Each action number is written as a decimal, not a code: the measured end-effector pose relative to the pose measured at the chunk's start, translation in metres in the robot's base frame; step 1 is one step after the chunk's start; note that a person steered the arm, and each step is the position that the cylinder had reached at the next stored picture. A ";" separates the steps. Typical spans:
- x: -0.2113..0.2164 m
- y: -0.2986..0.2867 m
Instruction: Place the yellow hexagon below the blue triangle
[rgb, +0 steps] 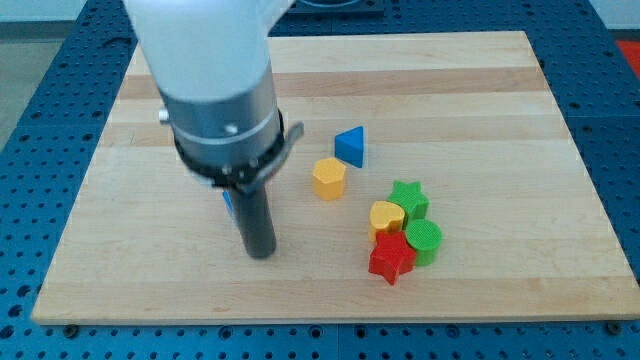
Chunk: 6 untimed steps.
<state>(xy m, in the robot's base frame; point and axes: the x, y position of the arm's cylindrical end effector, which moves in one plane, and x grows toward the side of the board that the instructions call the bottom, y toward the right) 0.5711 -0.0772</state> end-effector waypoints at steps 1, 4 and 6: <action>0.027 -0.027; -0.074 0.026; -0.062 0.046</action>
